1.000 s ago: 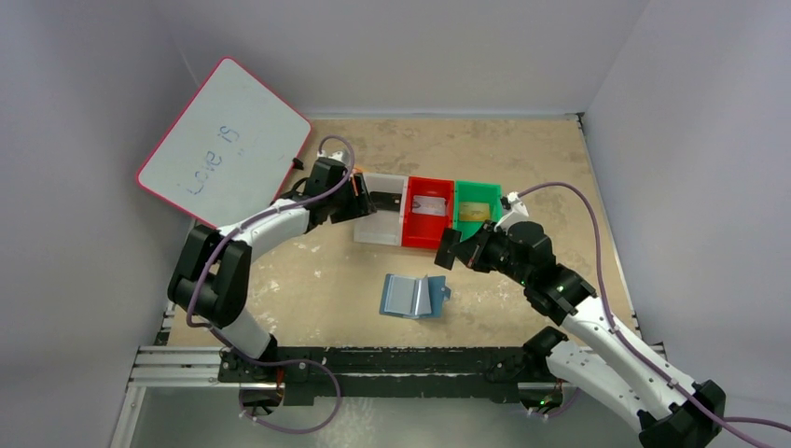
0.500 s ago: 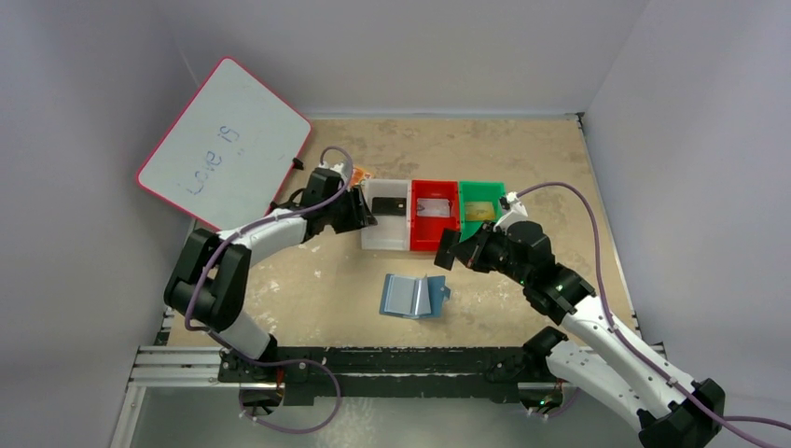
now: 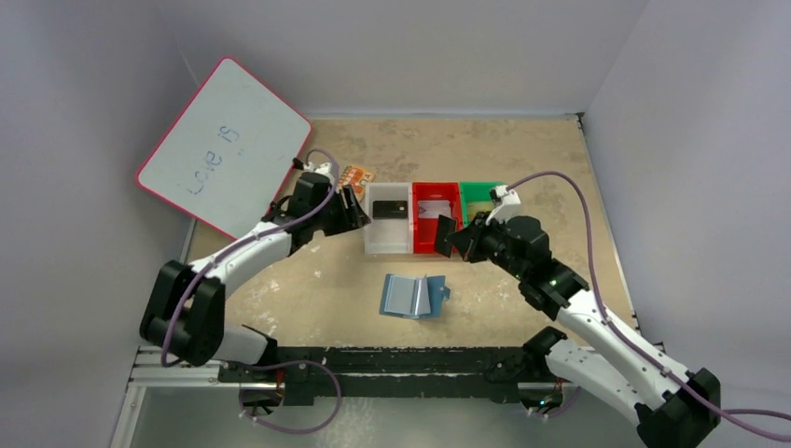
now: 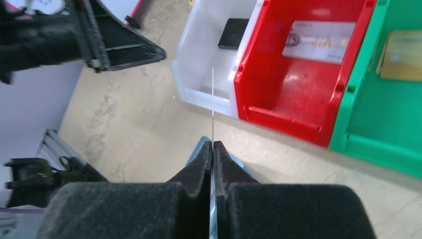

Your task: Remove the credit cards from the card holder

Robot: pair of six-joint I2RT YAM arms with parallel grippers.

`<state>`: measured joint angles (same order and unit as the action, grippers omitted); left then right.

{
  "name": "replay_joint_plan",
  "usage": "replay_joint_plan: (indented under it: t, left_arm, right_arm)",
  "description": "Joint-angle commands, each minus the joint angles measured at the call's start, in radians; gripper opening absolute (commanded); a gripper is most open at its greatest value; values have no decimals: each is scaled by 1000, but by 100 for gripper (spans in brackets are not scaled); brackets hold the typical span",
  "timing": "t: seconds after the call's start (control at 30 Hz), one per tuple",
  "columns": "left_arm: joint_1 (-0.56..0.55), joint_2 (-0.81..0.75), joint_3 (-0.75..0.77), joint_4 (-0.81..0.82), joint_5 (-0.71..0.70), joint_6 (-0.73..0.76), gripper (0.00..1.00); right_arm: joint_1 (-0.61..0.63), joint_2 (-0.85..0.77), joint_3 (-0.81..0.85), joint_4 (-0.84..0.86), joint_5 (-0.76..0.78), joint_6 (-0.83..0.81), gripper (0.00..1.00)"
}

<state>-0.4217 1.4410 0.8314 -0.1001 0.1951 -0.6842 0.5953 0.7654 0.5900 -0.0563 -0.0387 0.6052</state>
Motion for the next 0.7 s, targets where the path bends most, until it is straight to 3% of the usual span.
replay_joint_plan:
  t: [0.0, 0.23, 0.5, 0.67]
  left_arm:
    - [-1, -158, -6, -85, -215, 8, 57]
    - [1, -356, 11, -314, -504, -15, 63]
    - [1, -512, 78, -474, -713, 39, 77]
    - [2, -484, 118, -521, -806, 128, 80]
  right_arm:
    - [0, 87, 61, 175, -20, -259, 0]
    - [29, 312, 215, 199, -50, -523, 0]
    - [222, 597, 388, 202, 160, -843, 0]
    - [240, 750, 535, 183, 279, -862, 0]
